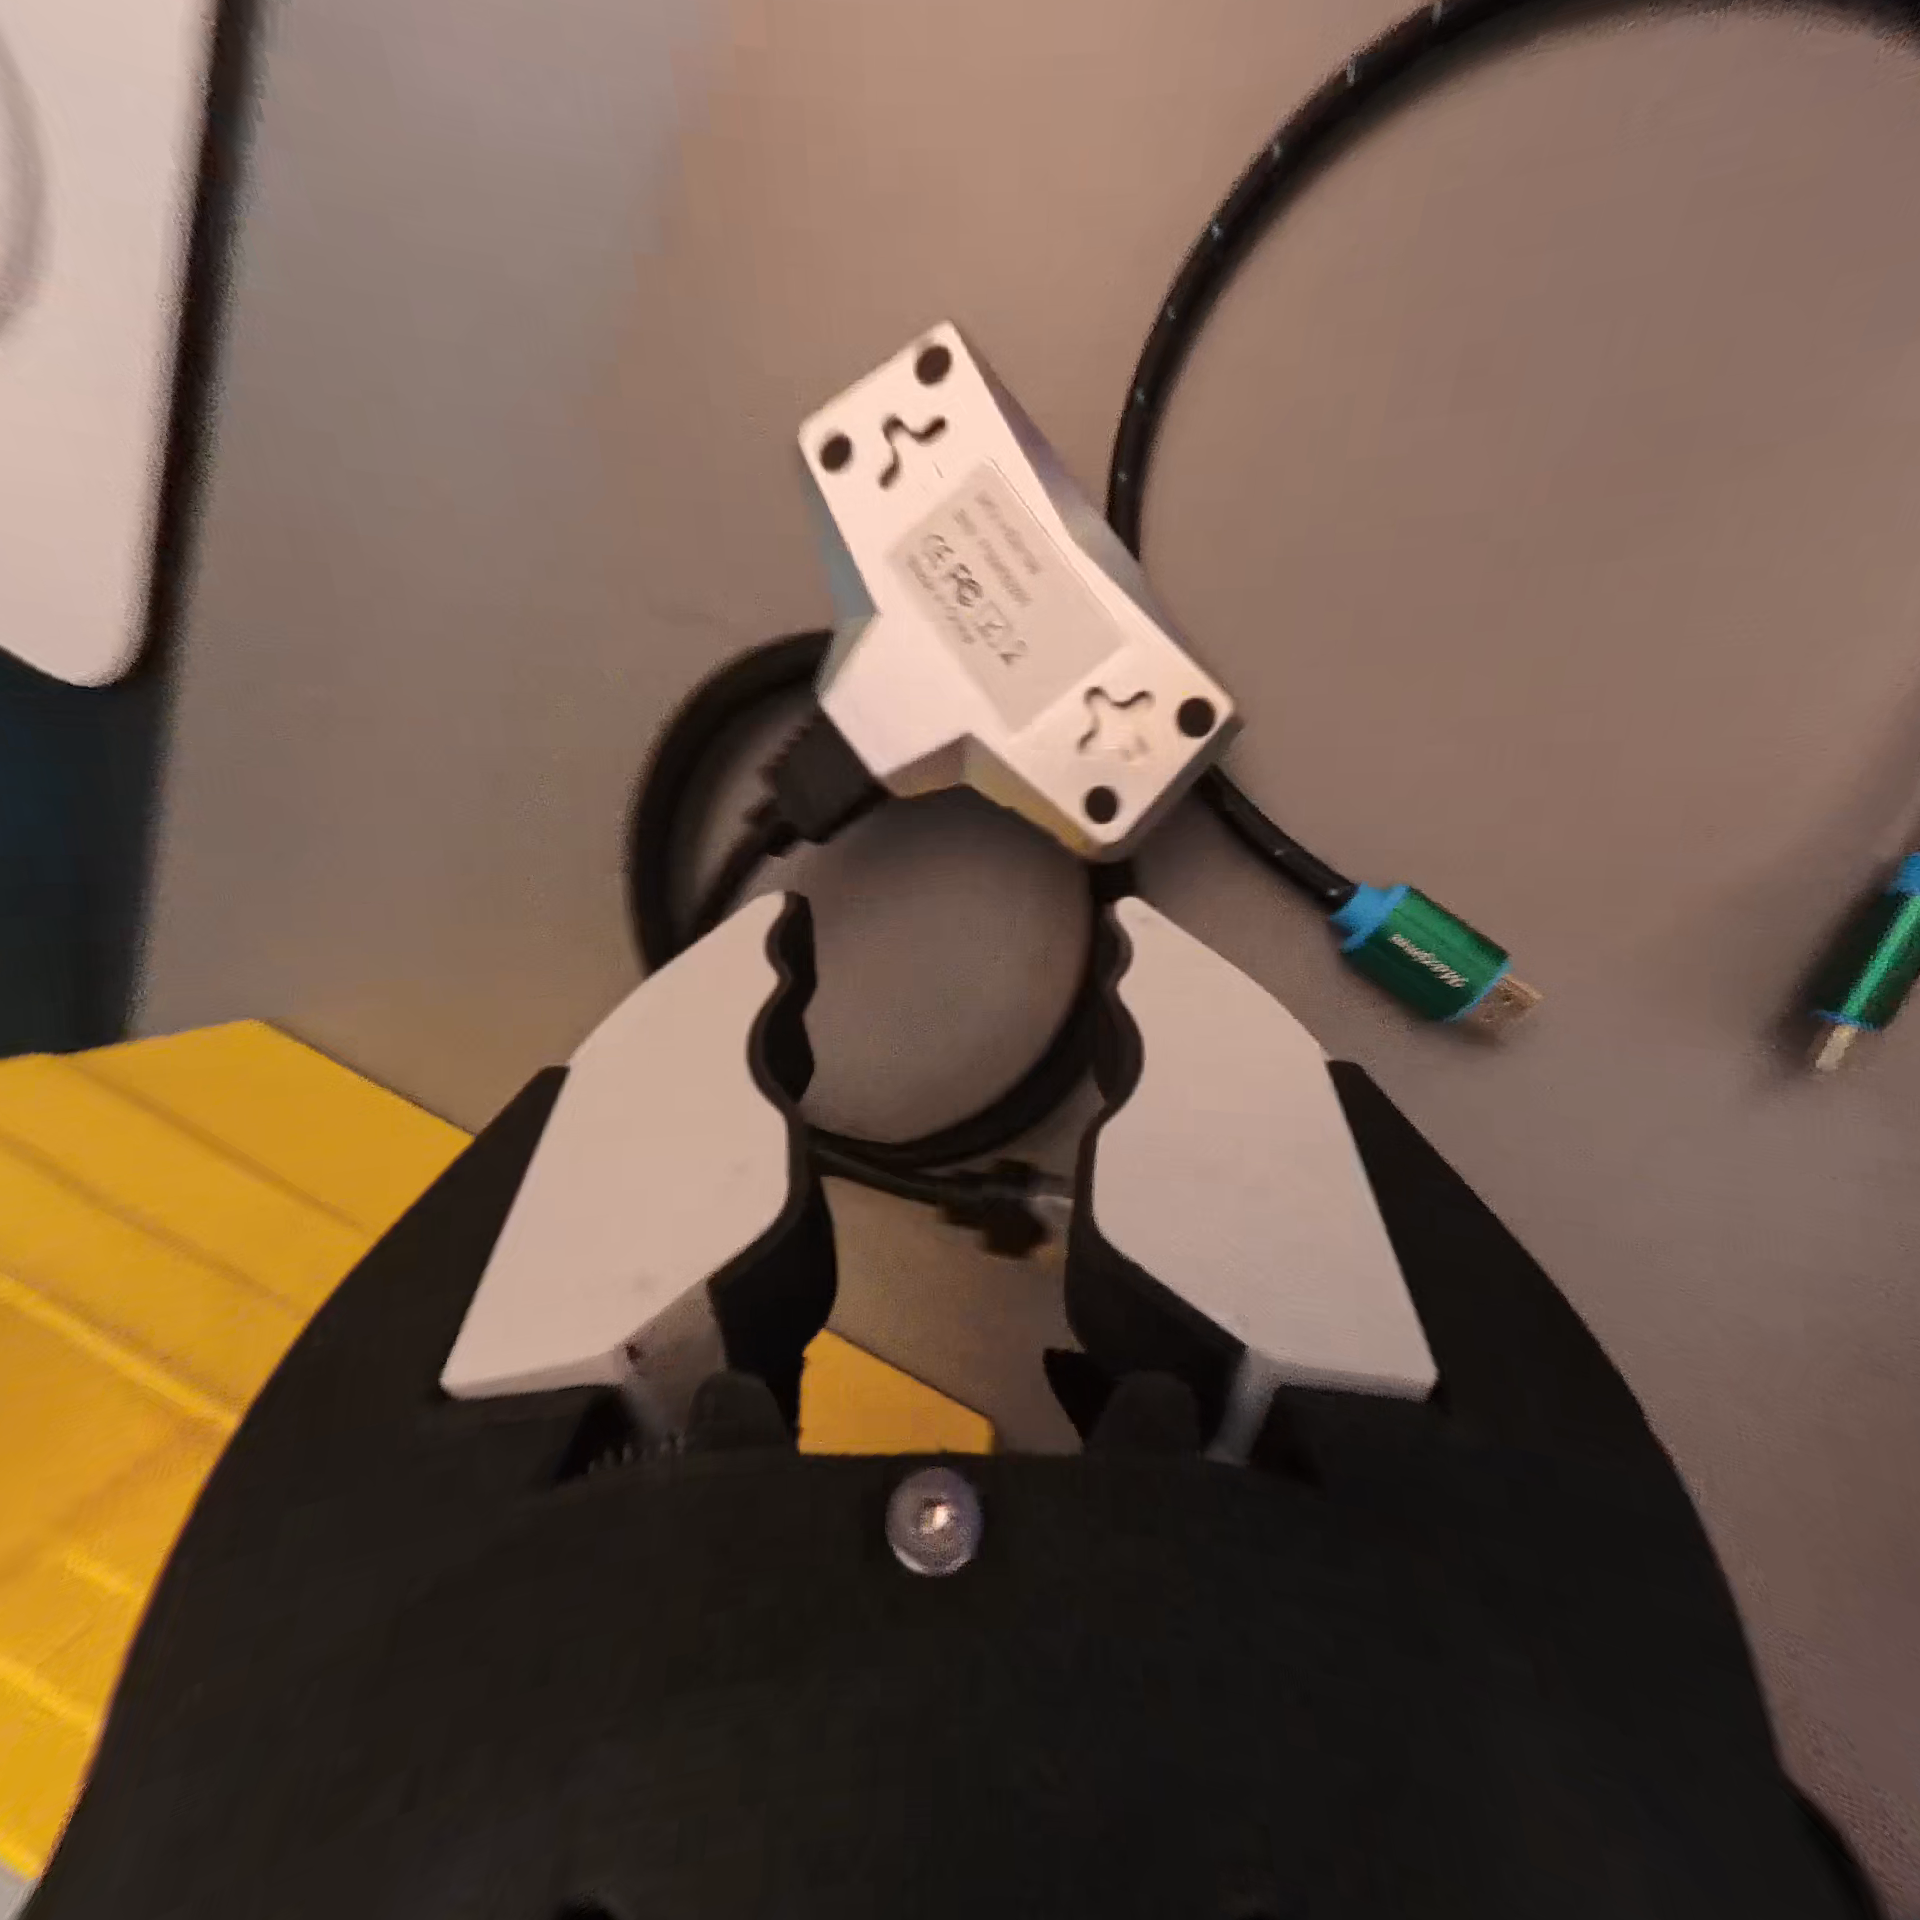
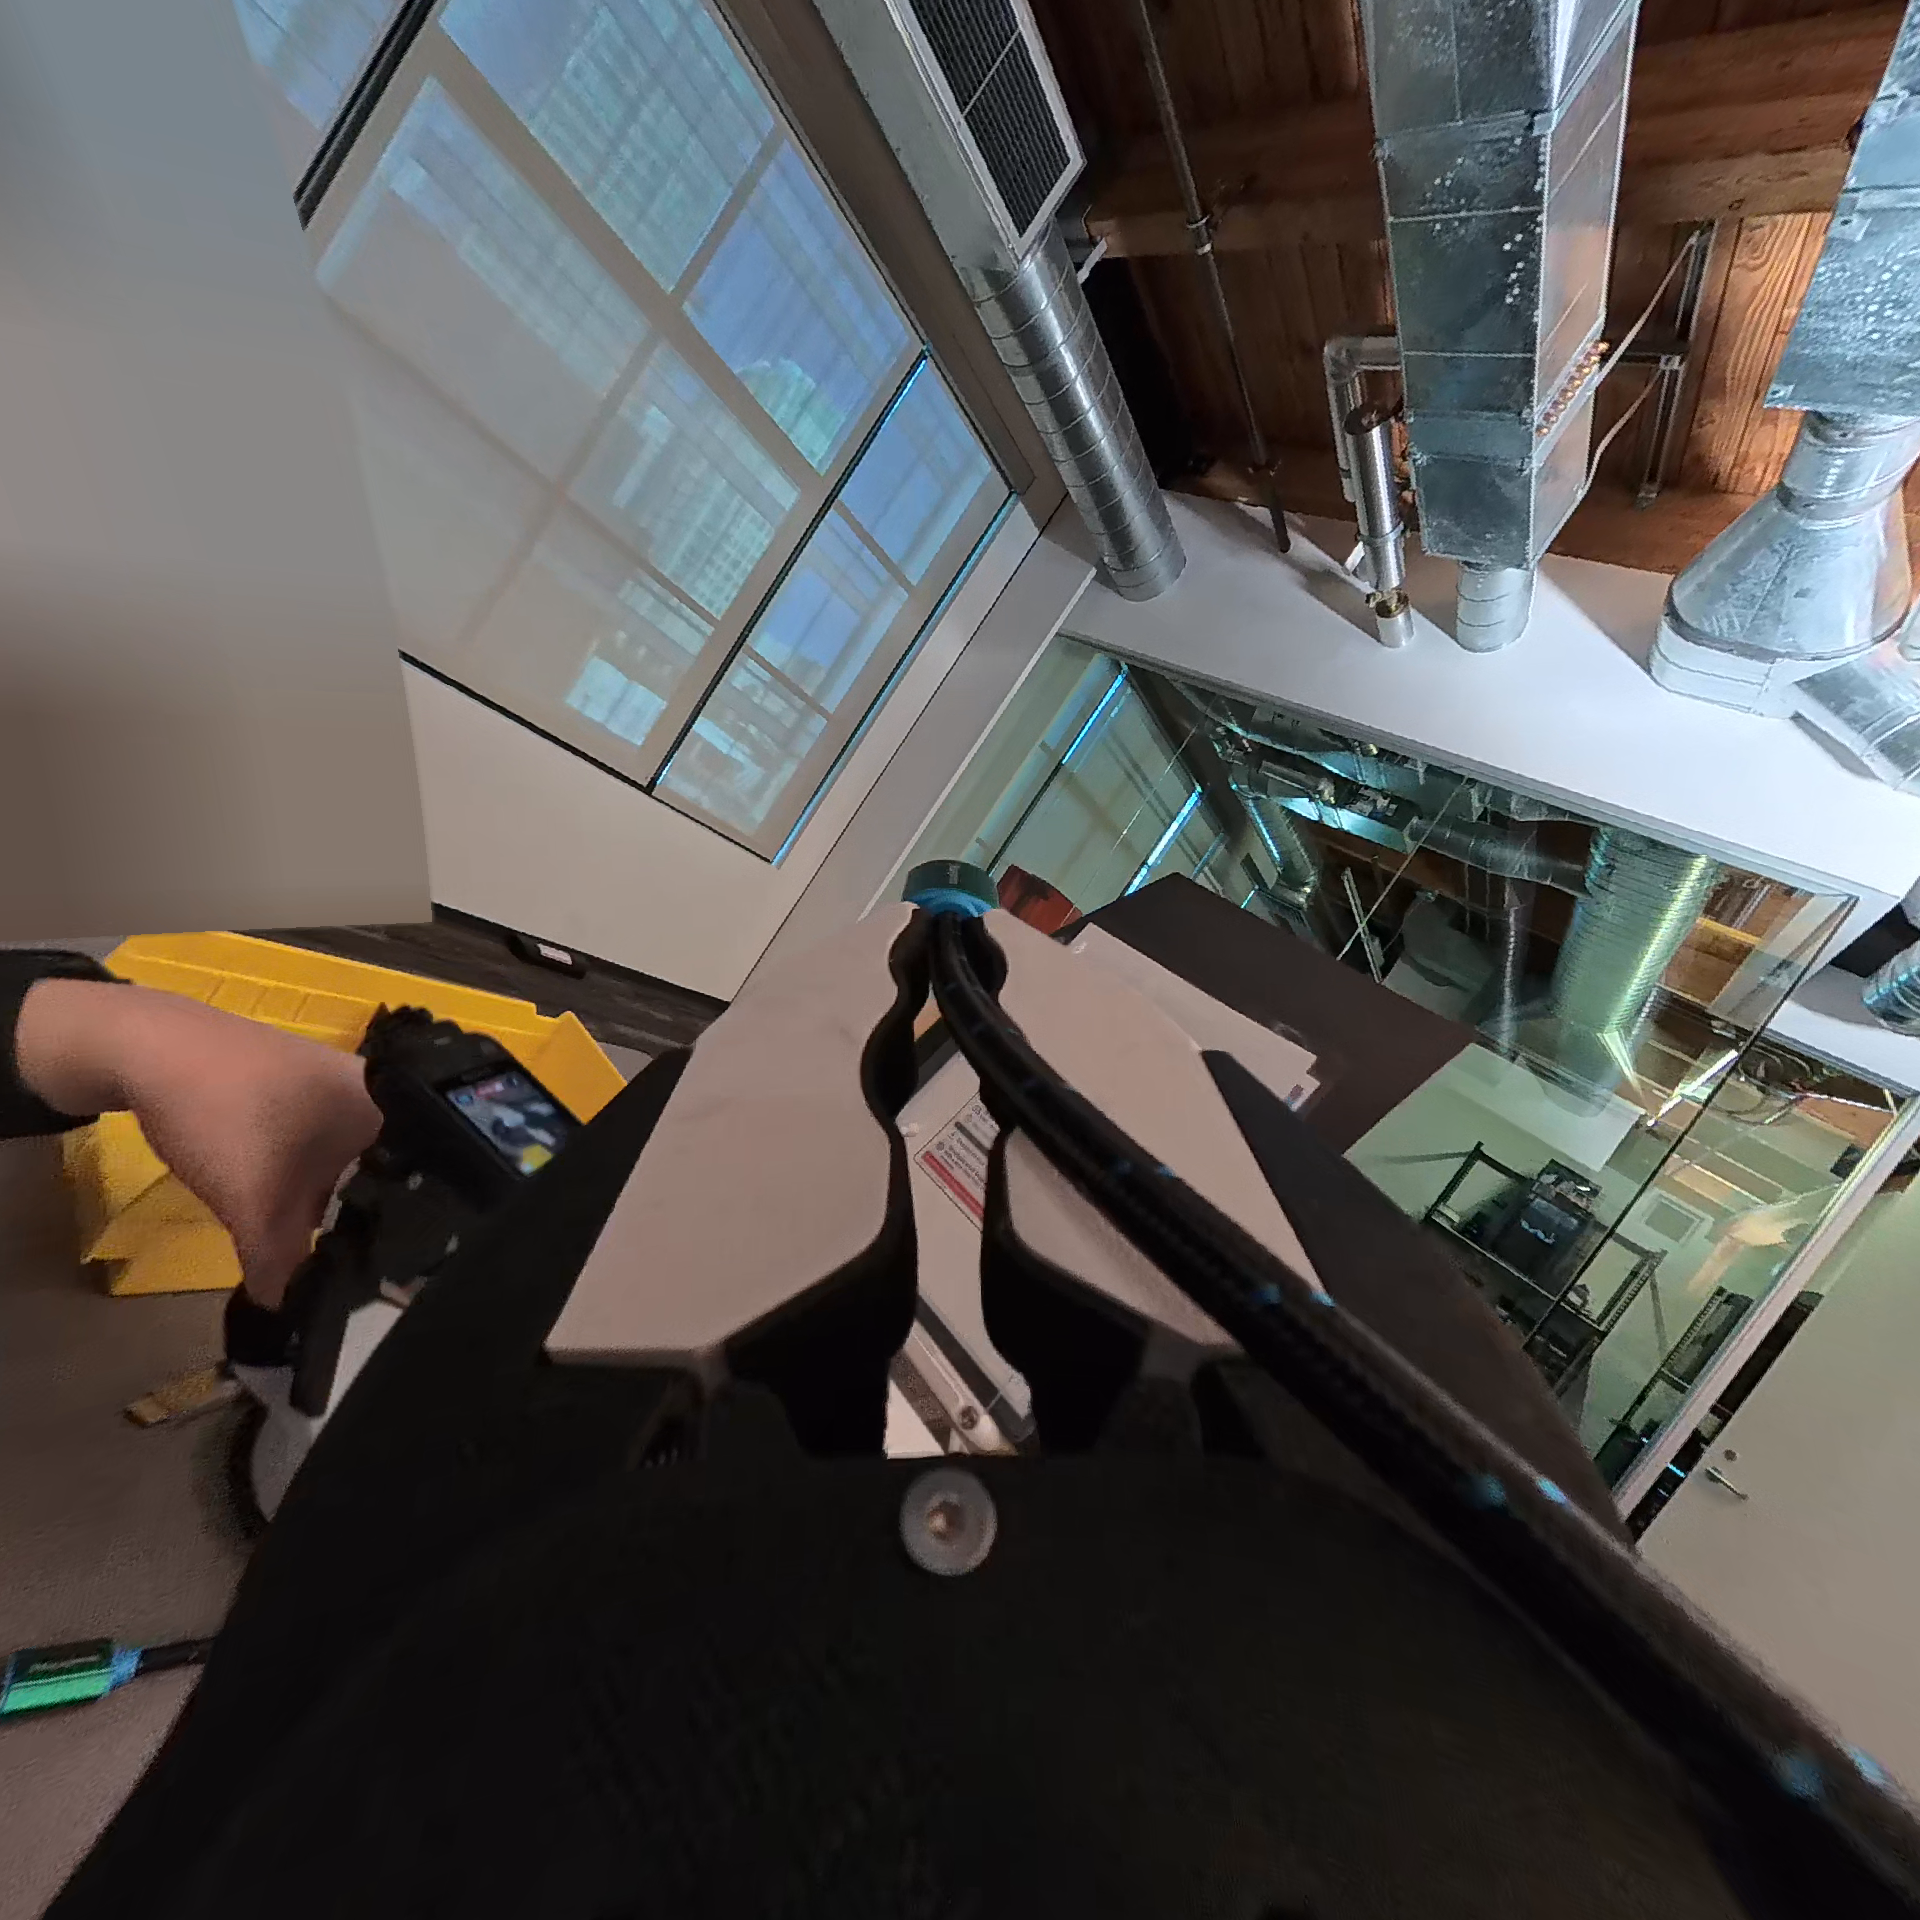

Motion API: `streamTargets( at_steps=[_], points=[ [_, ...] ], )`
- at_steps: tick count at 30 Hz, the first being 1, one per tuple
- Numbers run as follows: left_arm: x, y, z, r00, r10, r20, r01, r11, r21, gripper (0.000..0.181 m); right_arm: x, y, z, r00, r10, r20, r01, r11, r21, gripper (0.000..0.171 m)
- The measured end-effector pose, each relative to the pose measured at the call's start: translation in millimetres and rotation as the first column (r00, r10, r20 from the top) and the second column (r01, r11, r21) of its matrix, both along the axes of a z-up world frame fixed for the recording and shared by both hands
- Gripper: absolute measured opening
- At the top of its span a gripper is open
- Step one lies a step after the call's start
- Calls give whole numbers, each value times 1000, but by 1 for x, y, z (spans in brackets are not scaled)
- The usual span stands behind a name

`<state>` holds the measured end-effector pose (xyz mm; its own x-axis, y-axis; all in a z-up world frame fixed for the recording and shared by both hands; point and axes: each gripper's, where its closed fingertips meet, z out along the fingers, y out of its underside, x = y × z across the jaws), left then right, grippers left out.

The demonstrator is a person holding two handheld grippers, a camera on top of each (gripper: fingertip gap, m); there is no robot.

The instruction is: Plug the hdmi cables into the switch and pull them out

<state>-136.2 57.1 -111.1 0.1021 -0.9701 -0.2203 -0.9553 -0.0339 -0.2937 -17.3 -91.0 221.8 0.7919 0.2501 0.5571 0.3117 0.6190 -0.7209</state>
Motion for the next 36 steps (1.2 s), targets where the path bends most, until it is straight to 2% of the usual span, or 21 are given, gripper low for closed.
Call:
streamTargets(
  at_steps=[3, 5, 8, 11, 14, 16, 18, 25, 26, 27, 30, 36],
  points=[
    [11, 17, 21, 990, -117, 83, 106, 987, 119, 62, 9, -5, 6, 1000, 4, -22, -3, 1000, 17, 7],
    [18, 29, 19, 972, -228, 55, 216, 962, 166, 60, 15, -9, 9, 999, 18, -41, -17, 999, 27, 7],
    [18, 37, -6, 938, -342, -51, 345, 935, 85, 57, 23, -12, 13, 997, 24, -67, -22, 999, 36, 7],
    [19, 29, -27, 907, -416, -63, 413, 909, -51, 52, 28, -12, 13, 997, 19, -77, -17, 999, 35, 7],
    [23, 23, -42, 885, -464, -43, 458, 883, -108, 48, 30, -12, 14, 997, 17, -81, -15, 999, 36, 7],
    [27, 20, -46, 884, -467, -31, 461, 880, -120, 50, 32, -11, 14, 997, 14, -78, -11, 999, 37, 7],
    [33, 15, -47, 889, -457, 6, 454, 882, -127, 64, 34, -10, 13, 997, 11, -82, -8, 999, 39, 7],
    [36, 17, -51, 917, -398, -6, 388, 896, -215, 65, 34, -4, 10, 995, 32, -95, -31, 999, 15, 7],
    [37, 18, -50, 915, -402, -9, 391, 895, -216, 59, 34, -4, 10, 995, 33, -92, -32, 999, 16, 7],
    [39, 19, -50, 913, -407, -12, 396, 893, -215, 42, 33, -5, 10, 996, 35, -87, -34, 999, 16, 7],
    [41, 21, -49, 911, -412, -26, 396, 890, -225, 34, 31, -7, 10, 996, 38, -80, -37, 999, 17, 7],
    [47, 29, -46, 944, -330, 29, 329, 925, -189, 32, 35, -9, 10, 995, 50, -88, -49, 999, 9, 7]
  ],
)
